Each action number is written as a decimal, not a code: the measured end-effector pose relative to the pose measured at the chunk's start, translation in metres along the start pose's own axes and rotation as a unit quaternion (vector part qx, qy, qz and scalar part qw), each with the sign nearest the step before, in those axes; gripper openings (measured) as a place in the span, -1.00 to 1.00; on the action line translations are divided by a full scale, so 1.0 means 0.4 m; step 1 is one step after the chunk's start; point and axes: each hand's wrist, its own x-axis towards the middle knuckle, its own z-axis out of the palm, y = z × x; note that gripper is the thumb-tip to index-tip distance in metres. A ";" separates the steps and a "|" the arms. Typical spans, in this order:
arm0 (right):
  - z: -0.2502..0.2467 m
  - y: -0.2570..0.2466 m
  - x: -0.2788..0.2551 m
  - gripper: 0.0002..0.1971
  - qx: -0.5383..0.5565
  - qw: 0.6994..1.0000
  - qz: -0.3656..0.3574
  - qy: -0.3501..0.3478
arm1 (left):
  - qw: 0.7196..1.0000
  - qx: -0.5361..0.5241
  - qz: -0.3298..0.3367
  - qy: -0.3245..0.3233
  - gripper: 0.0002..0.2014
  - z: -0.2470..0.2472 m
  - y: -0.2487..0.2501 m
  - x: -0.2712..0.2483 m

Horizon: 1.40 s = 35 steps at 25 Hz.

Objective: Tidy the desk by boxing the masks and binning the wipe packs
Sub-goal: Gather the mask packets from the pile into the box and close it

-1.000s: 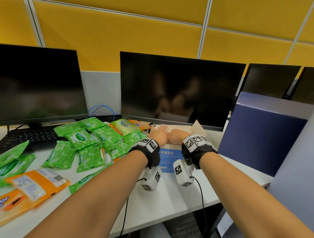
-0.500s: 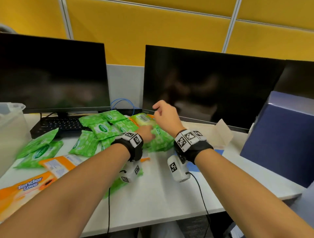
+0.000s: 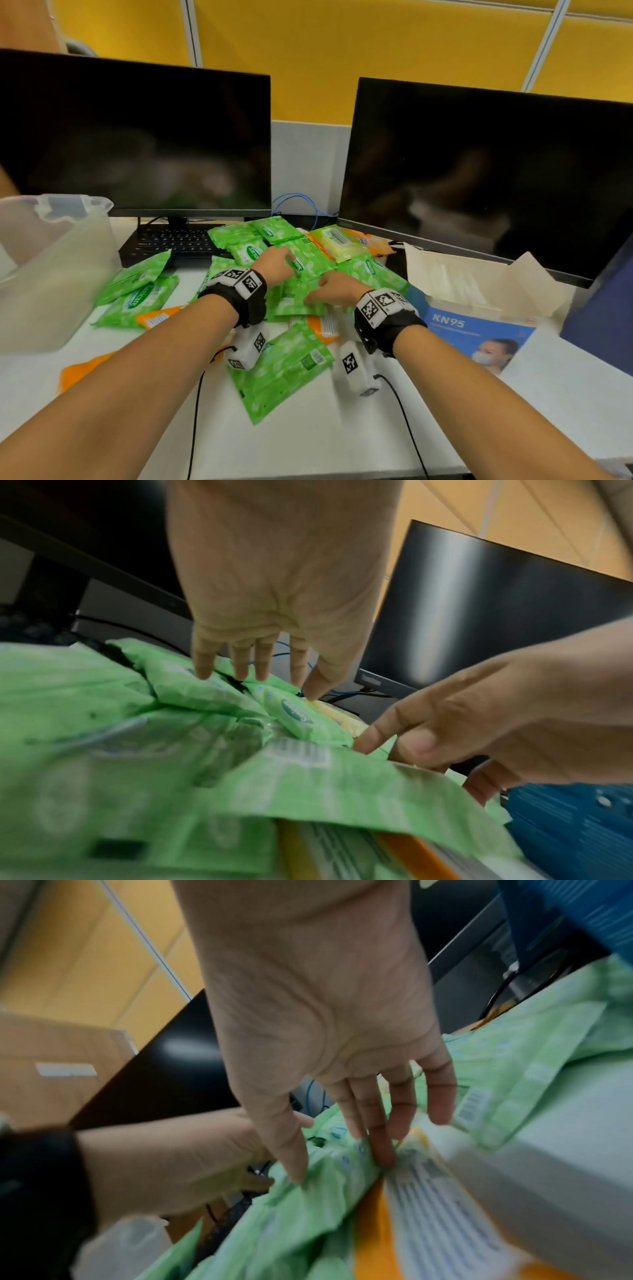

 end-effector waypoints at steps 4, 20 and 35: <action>-0.006 -0.002 0.056 -0.79 0.192 0.978 0.055 0.068 | 0.997 -0.024 -0.050 -0.054 -0.34 0.049 -0.052 0.039; -0.061 -0.092 0.164 -0.73 0.377 0.926 0.004 0.000 | 0.973 -0.015 0.058 0.221 -0.77 -0.003 -0.057 0.062; -0.017 -0.044 0.222 -0.89 0.600 0.772 0.197 0.070 | 0.987 0.152 -0.053 -0.027 -0.29 0.064 -0.071 0.110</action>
